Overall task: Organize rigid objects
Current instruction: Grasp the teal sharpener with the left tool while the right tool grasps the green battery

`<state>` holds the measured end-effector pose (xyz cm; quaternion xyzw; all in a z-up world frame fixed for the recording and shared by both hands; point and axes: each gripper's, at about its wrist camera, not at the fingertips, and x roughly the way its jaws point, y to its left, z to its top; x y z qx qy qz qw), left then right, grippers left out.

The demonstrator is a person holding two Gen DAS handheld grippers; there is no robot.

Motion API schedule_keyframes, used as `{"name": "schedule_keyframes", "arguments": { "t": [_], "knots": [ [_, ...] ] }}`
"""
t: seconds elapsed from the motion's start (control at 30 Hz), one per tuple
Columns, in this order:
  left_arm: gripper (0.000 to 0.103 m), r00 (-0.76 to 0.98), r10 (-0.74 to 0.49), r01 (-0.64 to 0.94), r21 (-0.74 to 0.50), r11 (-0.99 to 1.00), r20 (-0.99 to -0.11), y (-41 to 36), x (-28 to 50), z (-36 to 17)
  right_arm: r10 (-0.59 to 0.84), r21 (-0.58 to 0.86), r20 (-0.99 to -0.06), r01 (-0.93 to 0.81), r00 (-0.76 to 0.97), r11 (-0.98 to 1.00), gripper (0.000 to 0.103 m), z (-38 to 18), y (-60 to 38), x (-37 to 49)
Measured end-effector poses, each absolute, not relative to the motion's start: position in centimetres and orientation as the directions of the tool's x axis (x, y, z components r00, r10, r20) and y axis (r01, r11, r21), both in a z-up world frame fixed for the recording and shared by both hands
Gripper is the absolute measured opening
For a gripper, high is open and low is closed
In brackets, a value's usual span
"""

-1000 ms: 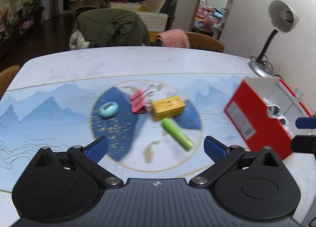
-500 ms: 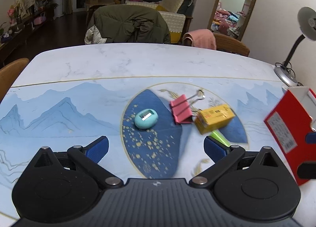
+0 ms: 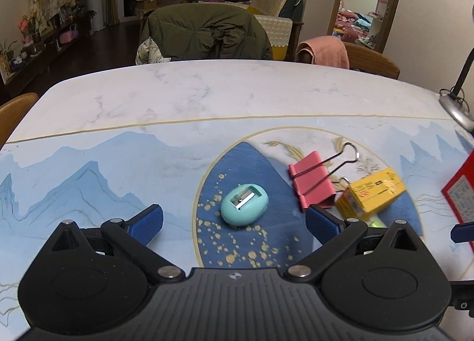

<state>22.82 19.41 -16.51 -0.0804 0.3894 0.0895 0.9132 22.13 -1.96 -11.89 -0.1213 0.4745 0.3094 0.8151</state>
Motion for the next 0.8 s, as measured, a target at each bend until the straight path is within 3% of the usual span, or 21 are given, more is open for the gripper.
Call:
{"name": "schedule_keyframes", "arguments": {
  "t": [0.23,0.3,0.43,0.53,0.7,0.8],
  "knots": [
    [0.102,0.684,0.125,-0.23,-0.049,0.972,-0.719,19.6,23.9,-17.4,0.371,0.075,-0.865,-0.645,0.337,0.761,0.075,-13.7,-0.3,23.2],
    [0.101,0.685,0.126,-0.229,-0.047,0.972,-0.718,19.5,24.0,-17.5,0.371,0.077,-0.868,-0.649,0.33,0.757,0.067,-14.1,0.0,23.4],
    [0.09,0.683,0.132,-0.227,-0.038,0.973,-0.718,19.2,24.2,-17.7,0.366,0.075,-0.872,-0.647,0.327,0.758,0.061,-14.5,0.2,23.6],
    [0.087,0.687,0.13,-0.226,-0.04,0.973,-0.715,19.1,24.3,-17.7,0.363,0.073,-0.874,-0.65,0.324,0.756,0.051,-14.8,0.4,23.7],
    [0.067,0.694,0.13,-0.22,-0.037,0.975,-0.708,18.9,24.2,-17.5,0.355,0.051,-0.872,-0.658,0.338,0.751,0.038,-14.9,0.6,23.6],
    [0.063,0.693,0.132,-0.216,-0.029,0.976,-0.709,18.7,24.2,-17.4,0.353,0.048,-0.871,-0.657,0.34,0.752,0.029,-14.9,0.5,23.7]
  ]
}}
